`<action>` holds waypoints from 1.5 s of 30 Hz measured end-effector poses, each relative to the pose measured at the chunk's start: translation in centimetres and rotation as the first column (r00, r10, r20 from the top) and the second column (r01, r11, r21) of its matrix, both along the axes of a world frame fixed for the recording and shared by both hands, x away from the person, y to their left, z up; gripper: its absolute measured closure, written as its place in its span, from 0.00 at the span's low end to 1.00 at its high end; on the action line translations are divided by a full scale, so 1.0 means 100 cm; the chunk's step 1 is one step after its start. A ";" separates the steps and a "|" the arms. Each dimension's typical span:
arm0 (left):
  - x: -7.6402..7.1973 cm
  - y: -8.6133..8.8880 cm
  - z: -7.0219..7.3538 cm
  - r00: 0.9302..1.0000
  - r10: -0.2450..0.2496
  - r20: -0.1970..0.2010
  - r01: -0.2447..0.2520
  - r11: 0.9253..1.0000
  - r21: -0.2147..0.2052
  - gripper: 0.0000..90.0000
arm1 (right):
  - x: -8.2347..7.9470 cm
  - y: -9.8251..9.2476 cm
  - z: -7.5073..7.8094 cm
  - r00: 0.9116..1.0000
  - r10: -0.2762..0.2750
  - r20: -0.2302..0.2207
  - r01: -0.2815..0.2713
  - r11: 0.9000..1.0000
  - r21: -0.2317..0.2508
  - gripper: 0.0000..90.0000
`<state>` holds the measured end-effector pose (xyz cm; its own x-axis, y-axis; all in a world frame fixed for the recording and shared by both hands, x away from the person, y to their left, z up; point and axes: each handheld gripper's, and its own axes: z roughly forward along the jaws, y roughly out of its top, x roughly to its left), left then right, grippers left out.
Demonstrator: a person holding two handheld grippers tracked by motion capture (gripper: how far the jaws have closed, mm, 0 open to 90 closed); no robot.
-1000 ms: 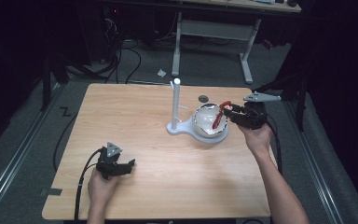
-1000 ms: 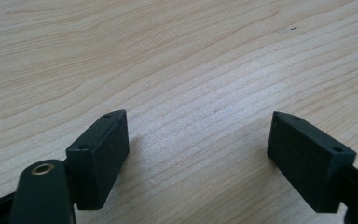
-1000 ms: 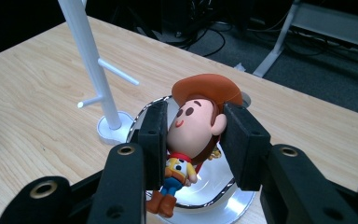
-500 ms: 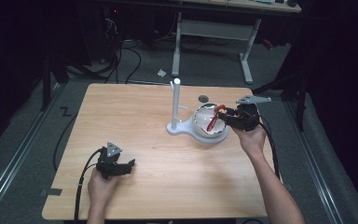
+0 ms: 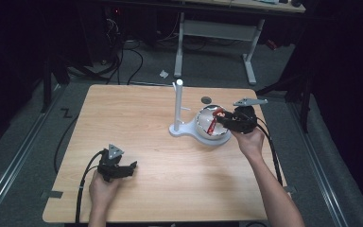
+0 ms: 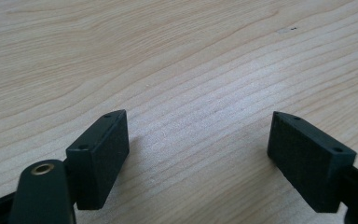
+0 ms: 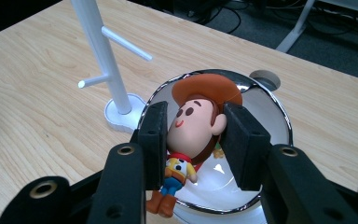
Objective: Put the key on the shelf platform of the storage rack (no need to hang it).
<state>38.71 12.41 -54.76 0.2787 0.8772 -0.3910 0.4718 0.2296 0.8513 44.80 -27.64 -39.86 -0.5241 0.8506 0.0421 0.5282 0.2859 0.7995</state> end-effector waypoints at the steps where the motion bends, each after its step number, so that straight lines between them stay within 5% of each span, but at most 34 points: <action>1: 0.000 0.000 0.000 1.000 0.000 0.000 0.000 1.000 0.000 0.23 | 0.001 0.000 -0.001 1.000 -0.001 -0.002 0.001 1.000 -0.002 0.69; 45: 0.000 0.000 0.000 1.000 0.001 0.000 -0.001 1.000 -0.001 0.23 | 0.031 0.017 -0.046 0.995 -0.054 -0.088 0.052 0.998 -0.027 0.69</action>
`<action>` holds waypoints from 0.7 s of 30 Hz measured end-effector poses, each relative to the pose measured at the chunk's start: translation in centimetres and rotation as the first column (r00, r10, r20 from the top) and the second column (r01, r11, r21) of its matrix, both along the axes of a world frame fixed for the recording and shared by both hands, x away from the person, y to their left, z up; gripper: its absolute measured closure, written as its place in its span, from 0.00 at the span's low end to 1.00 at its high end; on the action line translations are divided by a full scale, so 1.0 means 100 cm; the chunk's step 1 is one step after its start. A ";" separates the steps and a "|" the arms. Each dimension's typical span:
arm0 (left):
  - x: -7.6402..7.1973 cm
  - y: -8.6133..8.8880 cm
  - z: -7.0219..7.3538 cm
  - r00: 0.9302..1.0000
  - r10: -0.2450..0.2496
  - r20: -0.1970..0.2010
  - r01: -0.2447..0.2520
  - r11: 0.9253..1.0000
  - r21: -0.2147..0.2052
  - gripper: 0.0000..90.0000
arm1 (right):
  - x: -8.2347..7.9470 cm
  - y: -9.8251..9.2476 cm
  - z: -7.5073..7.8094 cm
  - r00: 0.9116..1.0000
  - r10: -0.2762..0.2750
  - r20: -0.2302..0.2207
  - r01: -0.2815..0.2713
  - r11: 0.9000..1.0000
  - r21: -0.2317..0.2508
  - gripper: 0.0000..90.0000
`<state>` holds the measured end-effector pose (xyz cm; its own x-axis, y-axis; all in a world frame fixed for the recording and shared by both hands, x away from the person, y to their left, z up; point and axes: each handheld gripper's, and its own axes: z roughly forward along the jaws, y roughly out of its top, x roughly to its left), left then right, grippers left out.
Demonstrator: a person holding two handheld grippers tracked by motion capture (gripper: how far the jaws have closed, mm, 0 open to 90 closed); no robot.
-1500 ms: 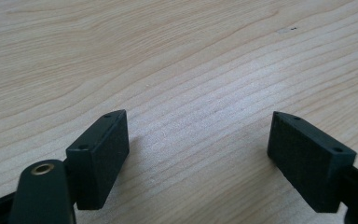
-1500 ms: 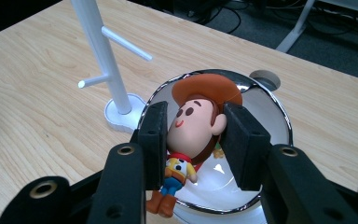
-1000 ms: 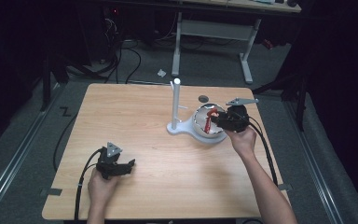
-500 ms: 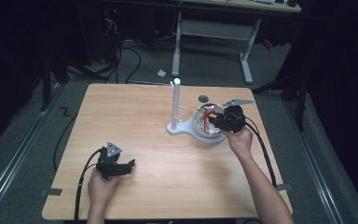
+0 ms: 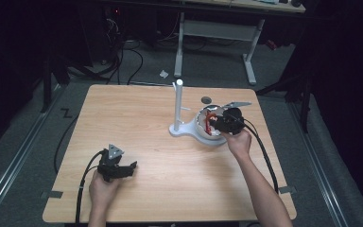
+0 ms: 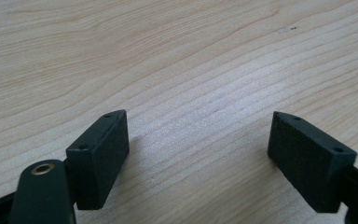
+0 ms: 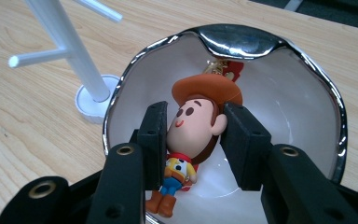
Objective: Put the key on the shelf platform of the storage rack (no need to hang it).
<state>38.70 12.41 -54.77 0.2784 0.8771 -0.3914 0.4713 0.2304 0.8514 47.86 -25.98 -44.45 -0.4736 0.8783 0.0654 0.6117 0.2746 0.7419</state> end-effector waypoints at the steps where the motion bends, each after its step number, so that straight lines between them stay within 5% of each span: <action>1: 0.000 0.000 0.000 1.000 0.000 0.000 0.000 1.000 0.000 0.23 | 0.001 0.000 -0.001 1.000 -0.002 -0.002 0.002 1.000 -0.001 0.69; 21: 0.000 0.000 0.000 1.000 0.000 0.000 0.000 1.000 0.000 0.23 | 0.009 0.004 -0.015 0.999 -0.019 -0.051 0.017 0.999 -0.034 0.68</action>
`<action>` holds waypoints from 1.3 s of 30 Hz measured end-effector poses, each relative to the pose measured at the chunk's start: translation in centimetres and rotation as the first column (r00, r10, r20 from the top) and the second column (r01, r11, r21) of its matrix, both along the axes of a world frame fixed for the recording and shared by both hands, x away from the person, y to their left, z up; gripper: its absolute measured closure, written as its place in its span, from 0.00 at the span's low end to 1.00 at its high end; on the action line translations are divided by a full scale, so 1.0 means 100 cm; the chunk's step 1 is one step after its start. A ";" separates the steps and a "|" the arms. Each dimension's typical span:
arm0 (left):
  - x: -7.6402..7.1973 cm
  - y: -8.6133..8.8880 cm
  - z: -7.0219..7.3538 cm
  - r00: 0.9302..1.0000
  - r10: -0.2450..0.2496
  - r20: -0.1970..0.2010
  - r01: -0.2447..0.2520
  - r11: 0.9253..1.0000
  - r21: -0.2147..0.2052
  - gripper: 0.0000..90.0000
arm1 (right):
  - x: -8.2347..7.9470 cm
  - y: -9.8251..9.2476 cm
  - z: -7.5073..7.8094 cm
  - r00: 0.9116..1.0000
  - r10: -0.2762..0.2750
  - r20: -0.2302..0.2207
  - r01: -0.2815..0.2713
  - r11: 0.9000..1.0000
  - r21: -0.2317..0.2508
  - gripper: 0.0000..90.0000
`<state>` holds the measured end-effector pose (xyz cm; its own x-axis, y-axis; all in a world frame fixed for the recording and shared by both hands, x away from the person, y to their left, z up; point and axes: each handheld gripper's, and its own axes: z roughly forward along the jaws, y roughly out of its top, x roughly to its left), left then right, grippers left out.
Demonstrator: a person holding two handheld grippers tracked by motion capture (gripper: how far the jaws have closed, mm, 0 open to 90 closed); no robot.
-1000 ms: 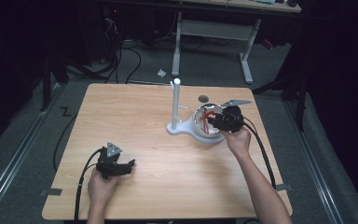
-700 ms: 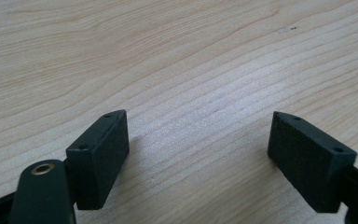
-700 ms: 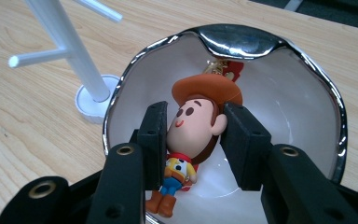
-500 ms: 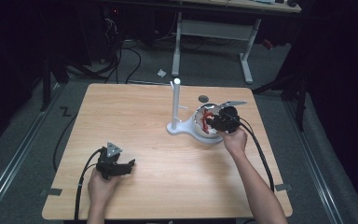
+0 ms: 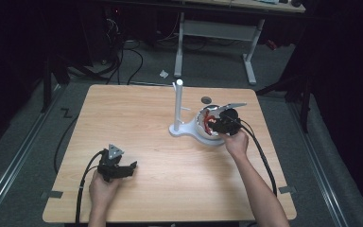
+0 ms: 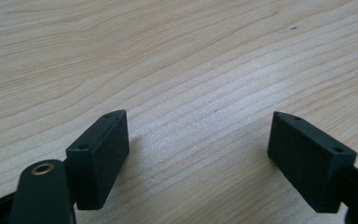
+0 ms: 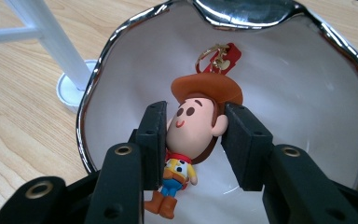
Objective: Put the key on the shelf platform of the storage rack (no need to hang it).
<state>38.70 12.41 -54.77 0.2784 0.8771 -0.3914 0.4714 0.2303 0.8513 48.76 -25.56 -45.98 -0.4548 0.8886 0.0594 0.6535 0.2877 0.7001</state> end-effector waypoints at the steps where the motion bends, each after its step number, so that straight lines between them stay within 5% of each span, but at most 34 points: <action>1: 0.000 0.000 0.000 1.000 0.000 0.000 0.000 1.000 0.000 0.23 | 0.000 0.000 -0.001 1.000 0.002 -0.001 -0.002 1.000 -0.005 0.68; 14: 0.000 0.000 0.000 1.000 0.000 0.000 0.000 1.000 0.000 0.23 | -0.004 -0.005 0.006 1.000 -0.012 0.022 0.011 1.000 0.024 0.58; 28: 0.000 0.000 0.000 1.000 0.000 0.000 0.000 1.000 0.000 0.23 | -0.016 -0.018 0.018 0.999 -0.017 0.052 0.015 0.999 0.038 0.58; 39: 0.000 0.000 0.000 1.000 0.000 0.000 0.000 1.000 -0.001 0.23 | -0.031 -0.029 0.029 0.996 -0.018 0.088 0.009 0.995 0.100 0.52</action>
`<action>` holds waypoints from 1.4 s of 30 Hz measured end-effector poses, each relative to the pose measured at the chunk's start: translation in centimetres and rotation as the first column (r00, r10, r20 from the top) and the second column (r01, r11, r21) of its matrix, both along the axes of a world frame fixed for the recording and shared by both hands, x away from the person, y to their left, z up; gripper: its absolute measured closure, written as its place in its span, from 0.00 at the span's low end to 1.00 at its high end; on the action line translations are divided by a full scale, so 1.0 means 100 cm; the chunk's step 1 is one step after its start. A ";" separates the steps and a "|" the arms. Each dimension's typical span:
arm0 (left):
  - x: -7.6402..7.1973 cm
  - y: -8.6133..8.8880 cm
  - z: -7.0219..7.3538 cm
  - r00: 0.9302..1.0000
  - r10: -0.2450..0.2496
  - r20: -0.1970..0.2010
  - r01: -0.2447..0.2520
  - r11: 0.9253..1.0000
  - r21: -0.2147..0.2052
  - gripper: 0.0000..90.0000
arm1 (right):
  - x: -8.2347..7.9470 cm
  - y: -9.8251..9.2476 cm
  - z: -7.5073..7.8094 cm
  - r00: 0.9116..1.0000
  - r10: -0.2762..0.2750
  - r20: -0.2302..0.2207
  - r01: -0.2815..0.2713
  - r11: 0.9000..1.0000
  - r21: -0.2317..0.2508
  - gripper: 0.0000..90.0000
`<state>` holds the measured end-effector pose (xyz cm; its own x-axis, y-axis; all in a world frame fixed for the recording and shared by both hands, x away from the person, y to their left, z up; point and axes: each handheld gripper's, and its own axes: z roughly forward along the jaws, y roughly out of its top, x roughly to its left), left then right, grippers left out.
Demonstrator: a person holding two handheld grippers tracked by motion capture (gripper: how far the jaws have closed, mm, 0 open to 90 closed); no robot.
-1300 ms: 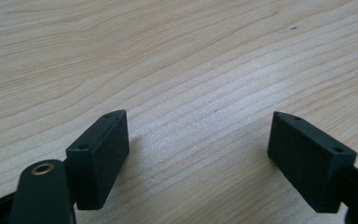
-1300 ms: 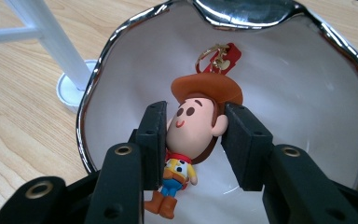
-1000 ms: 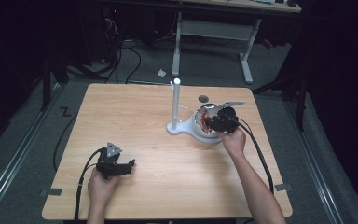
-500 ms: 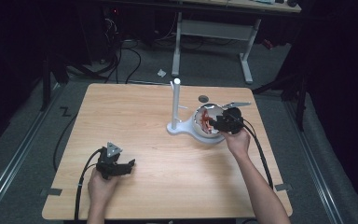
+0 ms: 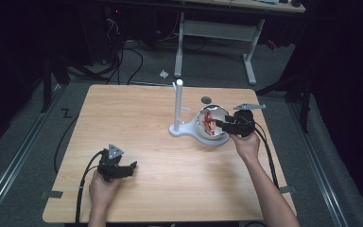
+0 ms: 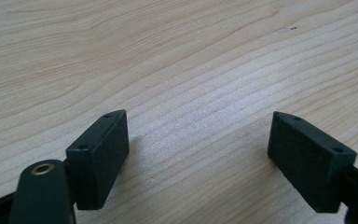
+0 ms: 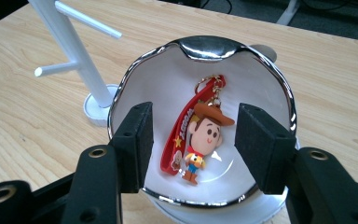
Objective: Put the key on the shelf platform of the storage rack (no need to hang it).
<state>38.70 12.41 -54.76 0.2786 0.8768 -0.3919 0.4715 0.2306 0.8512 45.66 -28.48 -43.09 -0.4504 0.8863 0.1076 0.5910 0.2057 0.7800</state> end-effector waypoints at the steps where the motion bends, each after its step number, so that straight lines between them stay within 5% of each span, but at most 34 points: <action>1: 0.000 0.000 0.000 1.000 0.000 0.000 0.000 1.000 0.000 0.23 | 0.000 0.000 0.000 1.000 0.000 0.000 0.000 1.000 0.000 0.52; 13: 0.000 0.000 0.000 1.000 0.000 0.000 0.000 1.000 0.000 0.23 | -0.021 -0.012 0.017 1.000 0.009 0.017 -0.008 1.000 -0.026 0.52; 35: 0.000 0.000 0.000 1.000 0.000 0.000 0.000 1.000 0.000 0.23 | -0.063 -0.031 0.035 0.998 -0.003 0.065 0.003 1.000 0.005 0.53; 42: 0.000 0.000 0.000 1.000 0.000 0.000 0.000 1.000 0.000 0.23 | -0.076 -0.036 0.030 0.998 -0.006 0.065 0.005 1.000 0.030 0.53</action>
